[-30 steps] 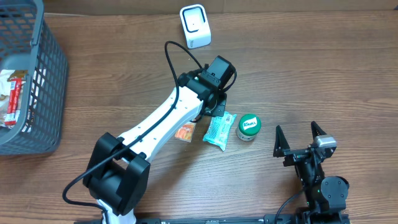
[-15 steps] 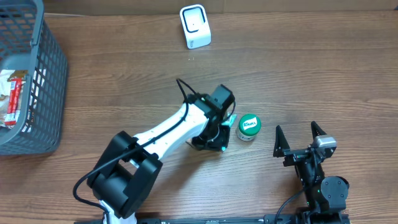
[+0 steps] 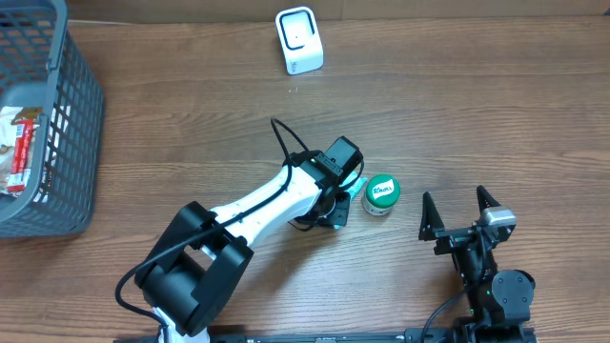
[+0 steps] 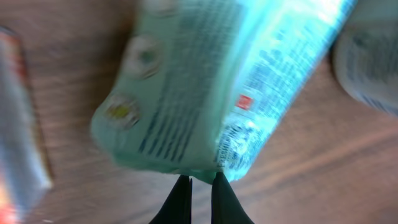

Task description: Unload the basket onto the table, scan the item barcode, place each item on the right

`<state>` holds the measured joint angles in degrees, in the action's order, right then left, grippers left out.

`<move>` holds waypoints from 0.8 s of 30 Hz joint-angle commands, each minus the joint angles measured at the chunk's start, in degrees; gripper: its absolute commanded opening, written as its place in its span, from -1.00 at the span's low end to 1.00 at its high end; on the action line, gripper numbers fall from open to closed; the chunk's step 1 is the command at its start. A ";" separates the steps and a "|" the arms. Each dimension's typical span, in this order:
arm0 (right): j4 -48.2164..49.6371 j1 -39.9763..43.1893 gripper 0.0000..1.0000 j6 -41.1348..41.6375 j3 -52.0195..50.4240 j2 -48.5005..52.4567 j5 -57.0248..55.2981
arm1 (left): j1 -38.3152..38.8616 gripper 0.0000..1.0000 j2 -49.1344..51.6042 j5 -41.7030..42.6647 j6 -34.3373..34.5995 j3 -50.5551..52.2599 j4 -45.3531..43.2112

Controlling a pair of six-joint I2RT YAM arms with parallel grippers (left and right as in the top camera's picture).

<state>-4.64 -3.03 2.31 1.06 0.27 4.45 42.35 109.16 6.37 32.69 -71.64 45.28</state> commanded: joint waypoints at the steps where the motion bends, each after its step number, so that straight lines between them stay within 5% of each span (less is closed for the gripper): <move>1: 0.20 0.04 1.00 -0.35 -0.61 -0.11 -0.48 | -0.52 -0.92 0.26 -10.40 0.31 0.35 -1.14; 19: 0.20 0.04 1.00 -0.35 -0.61 -0.11 -0.48 | -3.45 -0.92 0.22 -19.26 0.28 0.09 -17.46; 24: 0.20 0.04 1.00 -0.35 -0.61 -0.11 -0.48 | -3.48 -0.92 0.22 -13.90 0.11 -8.15 -13.46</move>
<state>-4.64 -3.05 2.33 1.06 0.27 4.43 39.27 109.43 -10.46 32.69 -73.93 30.96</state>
